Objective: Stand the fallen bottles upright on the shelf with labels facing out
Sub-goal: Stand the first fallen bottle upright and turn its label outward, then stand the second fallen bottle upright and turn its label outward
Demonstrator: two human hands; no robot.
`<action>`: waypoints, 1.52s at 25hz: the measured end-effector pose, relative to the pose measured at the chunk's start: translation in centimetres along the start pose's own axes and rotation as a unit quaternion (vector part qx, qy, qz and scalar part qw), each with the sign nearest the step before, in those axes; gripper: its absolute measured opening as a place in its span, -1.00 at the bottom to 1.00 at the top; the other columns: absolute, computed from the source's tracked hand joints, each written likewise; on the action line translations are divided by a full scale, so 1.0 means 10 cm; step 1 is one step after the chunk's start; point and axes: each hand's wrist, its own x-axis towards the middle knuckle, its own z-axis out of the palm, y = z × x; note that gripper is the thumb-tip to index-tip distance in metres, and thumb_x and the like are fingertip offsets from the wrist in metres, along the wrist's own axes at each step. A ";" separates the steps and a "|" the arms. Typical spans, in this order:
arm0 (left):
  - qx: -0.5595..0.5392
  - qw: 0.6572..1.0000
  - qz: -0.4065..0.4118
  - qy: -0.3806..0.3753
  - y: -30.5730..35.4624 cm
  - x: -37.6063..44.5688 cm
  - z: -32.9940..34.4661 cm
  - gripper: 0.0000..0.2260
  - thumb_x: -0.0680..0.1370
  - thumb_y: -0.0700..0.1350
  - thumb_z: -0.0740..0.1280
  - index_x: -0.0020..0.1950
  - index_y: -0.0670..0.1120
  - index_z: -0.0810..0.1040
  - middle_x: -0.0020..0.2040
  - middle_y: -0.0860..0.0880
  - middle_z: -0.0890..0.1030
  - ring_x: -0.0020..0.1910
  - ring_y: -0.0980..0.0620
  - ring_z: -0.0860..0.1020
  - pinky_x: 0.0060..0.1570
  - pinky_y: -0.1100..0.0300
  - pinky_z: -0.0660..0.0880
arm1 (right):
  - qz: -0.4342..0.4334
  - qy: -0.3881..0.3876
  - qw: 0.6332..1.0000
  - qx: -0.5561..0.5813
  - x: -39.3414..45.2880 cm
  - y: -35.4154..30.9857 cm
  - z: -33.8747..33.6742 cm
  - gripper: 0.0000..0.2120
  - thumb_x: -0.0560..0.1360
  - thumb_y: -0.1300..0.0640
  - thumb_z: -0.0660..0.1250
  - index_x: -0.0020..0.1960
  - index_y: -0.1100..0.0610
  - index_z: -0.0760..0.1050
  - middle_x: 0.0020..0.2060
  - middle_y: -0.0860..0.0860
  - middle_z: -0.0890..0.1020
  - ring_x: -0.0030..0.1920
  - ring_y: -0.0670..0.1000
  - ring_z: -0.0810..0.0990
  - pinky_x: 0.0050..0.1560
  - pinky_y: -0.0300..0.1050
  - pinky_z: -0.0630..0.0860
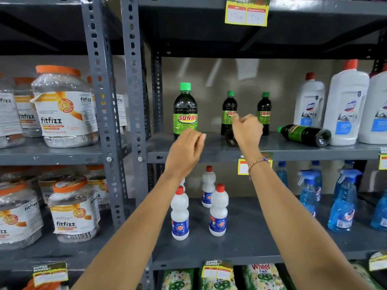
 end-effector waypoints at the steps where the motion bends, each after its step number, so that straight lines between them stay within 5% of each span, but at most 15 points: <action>1: 0.005 1.000 0.010 -0.020 0.11 0.02 0.12 -0.81 0.62 -0.14 0.19 -0.03 -0.22 0.53 -0.12 -0.10 0.54 -0.16 -0.04 0.49 -0.19 0.15 0.45 | 0.047 -0.016 0.999 -0.014 0.10 0.02 -0.03 -0.48 0.47 -0.16 0.26 0.00 0.34 0.53 -0.04 0.25 0.63 0.01 0.25 0.59 0.03 -0.03 0.48; 3: 0.063 0.995 0.014 -0.071 0.27 0.05 0.39 -0.77 0.63 -0.10 0.17 0.11 -0.21 0.53 0.04 -0.14 0.57 -0.01 -0.10 0.53 -0.06 0.07 0.48 | 0.106 -0.093 0.986 -0.087 0.25 0.09 -0.05 -0.26 0.43 -0.26 0.27 0.28 0.36 0.36 0.22 0.25 0.48 0.26 0.25 0.46 0.19 -0.02 0.42; 7: 0.245 0.954 -0.011 -0.173 0.20 -0.03 0.76 -0.57 0.65 0.04 0.01 0.36 -0.21 0.40 0.35 -0.17 0.47 0.38 -0.15 0.37 0.35 -0.03 0.28 | 0.129 -0.166 0.972 -0.105 0.33 0.21 0.01 -0.08 0.42 -0.23 0.33 0.45 0.38 0.03 0.38 0.27 0.29 0.40 0.25 0.30 0.34 0.03 0.31; 13: 0.322 0.942 0.002 -0.095 0.21 -0.13 0.87 -0.63 0.61 0.06 0.06 -0.16 -0.14 0.50 -0.24 -0.10 0.58 -0.24 -0.13 0.54 -0.14 0.03 0.43 | 0.160 -0.233 0.953 -0.108 0.68 0.32 -0.14 -0.05 0.35 -0.26 0.32 0.49 0.24 0.01 0.41 0.18 0.30 0.36 0.17 0.38 0.25 -0.02 0.38; 17: 0.325 0.943 -0.010 -0.069 0.19 -0.16 0.94 -0.66 0.60 0.04 0.09 -0.14 -0.15 0.52 -0.25 -0.09 0.57 -0.26 -0.13 0.52 -0.15 0.02 0.42 | 0.108 -0.297 0.930 -0.189 0.81 0.21 -0.10 -0.07 0.35 -0.36 0.29 0.51 0.16 0.11 0.48 0.07 0.18 0.43 0.13 0.30 0.35 -0.06 0.29; 22: 0.316 0.948 -0.021 -0.030 0.14 -0.18 1.02 -0.65 0.60 0.05 0.09 -0.10 -0.14 0.54 -0.23 -0.08 0.59 -0.24 -0.13 0.52 -0.10 0.00 0.41 | 0.066 -0.325 0.925 -0.187 0.90 0.27 0.06 -0.21 0.37 -0.32 0.32 0.39 0.19 0.33 0.39 0.11 0.34 0.35 0.17 0.40 0.26 -0.05 0.34; 24: 0.319 0.947 -0.022 -0.020 0.13 -0.19 1.04 -0.65 0.60 0.06 0.08 -0.12 -0.14 0.54 -0.24 -0.09 0.58 -0.25 -0.13 0.51 -0.11 0.00 0.40 | 0.121 -0.348 0.928 -0.062 0.94 0.37 0.03 -0.37 0.40 -0.17 0.38 0.31 0.23 0.40 0.30 0.14 0.44 0.26 0.21 0.49 0.00 0.00 0.51; 27: 0.330 0.944 -0.013 -0.004 0.09 -0.19 1.07 -0.66 0.60 0.05 0.08 -0.16 -0.13 0.51 -0.26 -0.09 0.55 -0.27 -0.12 0.49 -0.13 0.01 0.39 | 0.191 -0.378 0.905 0.030 0.91 0.53 -0.11 -0.58 0.36 -0.11 0.42 -0.02 0.20 0.47 -0.09 0.14 0.62 -0.16 0.10 0.65 -0.29 -0.10 0.64; 32: 0.335 0.942 0.005 0.031 0.00 -0.21 1.13 -0.64 0.61 0.05 0.06 -0.15 -0.12 0.54 -0.25 -0.06 0.58 -0.27 -0.10 0.50 -0.14 0.02 0.39 | 0.148 -0.339 0.910 0.189 0.95 0.65 -0.15 -0.19 0.29 0.10 0.57 0.35 0.21 0.16 0.12 0.12 0.49 0.07 0.09 0.56 -0.07 0.03 0.60; 35: 0.332 0.942 0.011 0.052 -0.02 -0.22 1.14 -0.66 0.60 0.04 0.08 -0.13 -0.12 0.56 -0.24 -0.06 0.59 -0.27 -0.10 0.51 -0.12 0.03 0.38 | 0.105 -0.329 0.915 0.208 0.94 0.72 -0.04 -0.25 0.34 0.27 0.52 0.32 0.17 0.10 0.18 0.13 0.45 0.23 0.11 0.46 0.21 0.01 0.42; 38: 0.332 0.942 0.018 0.055 -0.01 -0.23 1.14 -0.66 0.60 0.03 0.10 -0.10 -0.13 0.58 -0.22 -0.06 0.60 -0.26 -0.10 0.53 -0.13 0.02 0.41 | 0.073 -0.364 0.904 0.209 0.93 0.83 0.03 -0.27 0.43 0.36 0.40 0.41 0.19 0.03 0.32 0.14 0.42 0.33 0.09 0.41 0.27 -0.05 0.36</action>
